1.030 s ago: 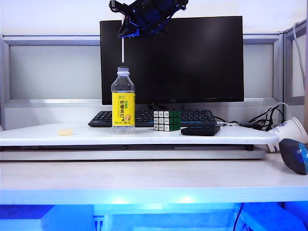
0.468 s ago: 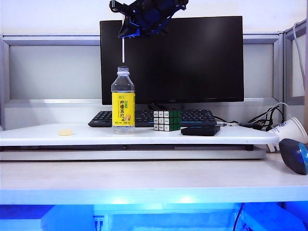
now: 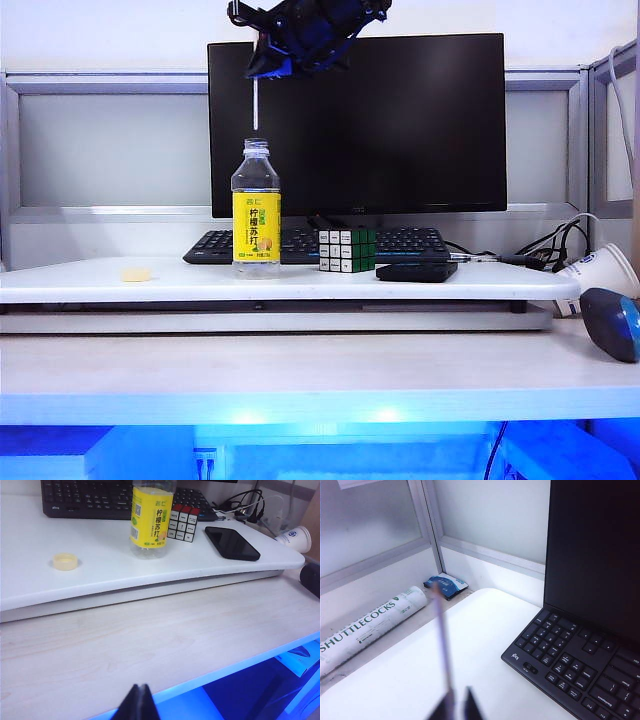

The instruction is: Grab a stick from the table and stick it in a plastic bottle.

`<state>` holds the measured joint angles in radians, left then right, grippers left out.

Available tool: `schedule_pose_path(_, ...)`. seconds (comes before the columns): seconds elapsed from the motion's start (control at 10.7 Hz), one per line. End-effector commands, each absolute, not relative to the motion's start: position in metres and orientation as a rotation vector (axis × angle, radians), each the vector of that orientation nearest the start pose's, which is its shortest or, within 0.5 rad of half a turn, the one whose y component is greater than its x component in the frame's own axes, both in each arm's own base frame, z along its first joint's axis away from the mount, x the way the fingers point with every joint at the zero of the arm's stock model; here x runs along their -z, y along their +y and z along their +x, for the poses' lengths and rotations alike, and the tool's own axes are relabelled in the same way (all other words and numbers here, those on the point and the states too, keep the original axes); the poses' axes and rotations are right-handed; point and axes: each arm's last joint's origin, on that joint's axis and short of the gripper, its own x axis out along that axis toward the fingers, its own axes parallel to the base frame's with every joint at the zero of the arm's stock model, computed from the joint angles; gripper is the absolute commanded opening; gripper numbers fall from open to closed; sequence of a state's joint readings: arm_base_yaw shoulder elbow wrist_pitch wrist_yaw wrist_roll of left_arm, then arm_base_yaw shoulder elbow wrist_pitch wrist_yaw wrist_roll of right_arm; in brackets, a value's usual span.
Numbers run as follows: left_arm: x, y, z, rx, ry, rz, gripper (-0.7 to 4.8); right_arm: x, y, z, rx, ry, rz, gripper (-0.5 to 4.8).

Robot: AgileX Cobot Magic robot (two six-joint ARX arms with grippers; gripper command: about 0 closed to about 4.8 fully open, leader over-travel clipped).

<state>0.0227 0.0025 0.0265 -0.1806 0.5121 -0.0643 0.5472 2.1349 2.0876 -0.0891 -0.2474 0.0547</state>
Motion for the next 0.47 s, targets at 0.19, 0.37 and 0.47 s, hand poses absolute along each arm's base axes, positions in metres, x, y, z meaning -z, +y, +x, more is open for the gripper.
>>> schedule_pose_path(0.19, -0.1544, -0.0121, 0.0915, 0.484, 0.180, -0.104, -0.04, -0.3676, 0.2673, 0.4252, -0.789, 0.133, 0.035, 0.65)
schedule_pose_path(0.37, -0.1544, -0.0121, 0.0915, 0.484, 0.179, -0.104, -0.05, -0.3677, 0.2668, 0.4256, -0.787, 0.131, 0.035, 0.65)
schedule_pose_path(0.47, -0.1544, -0.0121, 0.0915, 0.484, 0.180, -0.104, -0.05, -0.3678, 0.2668, 0.4256, -0.786, 0.131, 0.035, 0.64)
